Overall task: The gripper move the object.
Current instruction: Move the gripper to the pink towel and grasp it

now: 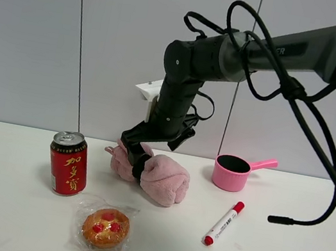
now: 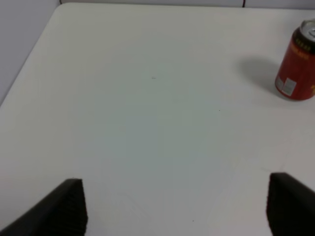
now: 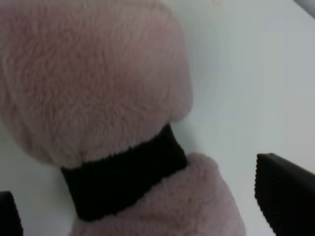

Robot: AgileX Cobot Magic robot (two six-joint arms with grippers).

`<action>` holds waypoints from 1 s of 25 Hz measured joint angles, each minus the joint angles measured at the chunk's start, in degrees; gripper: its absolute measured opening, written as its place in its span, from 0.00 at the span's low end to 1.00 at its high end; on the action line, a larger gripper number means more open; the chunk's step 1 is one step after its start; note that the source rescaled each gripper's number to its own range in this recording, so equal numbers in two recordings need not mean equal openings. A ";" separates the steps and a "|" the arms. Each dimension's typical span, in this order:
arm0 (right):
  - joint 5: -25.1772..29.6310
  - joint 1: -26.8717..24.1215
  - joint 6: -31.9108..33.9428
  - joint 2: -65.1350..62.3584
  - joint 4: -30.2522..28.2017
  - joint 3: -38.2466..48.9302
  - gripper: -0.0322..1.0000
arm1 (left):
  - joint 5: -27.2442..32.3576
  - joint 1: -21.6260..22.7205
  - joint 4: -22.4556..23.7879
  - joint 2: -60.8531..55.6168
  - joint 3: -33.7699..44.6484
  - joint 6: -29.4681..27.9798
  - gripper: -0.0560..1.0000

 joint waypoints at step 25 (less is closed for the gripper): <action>-6.16 -0.06 -4.17 5.73 1.54 -0.21 0.08 | 0.00 0.00 -0.02 0.00 0.00 0.00 1.00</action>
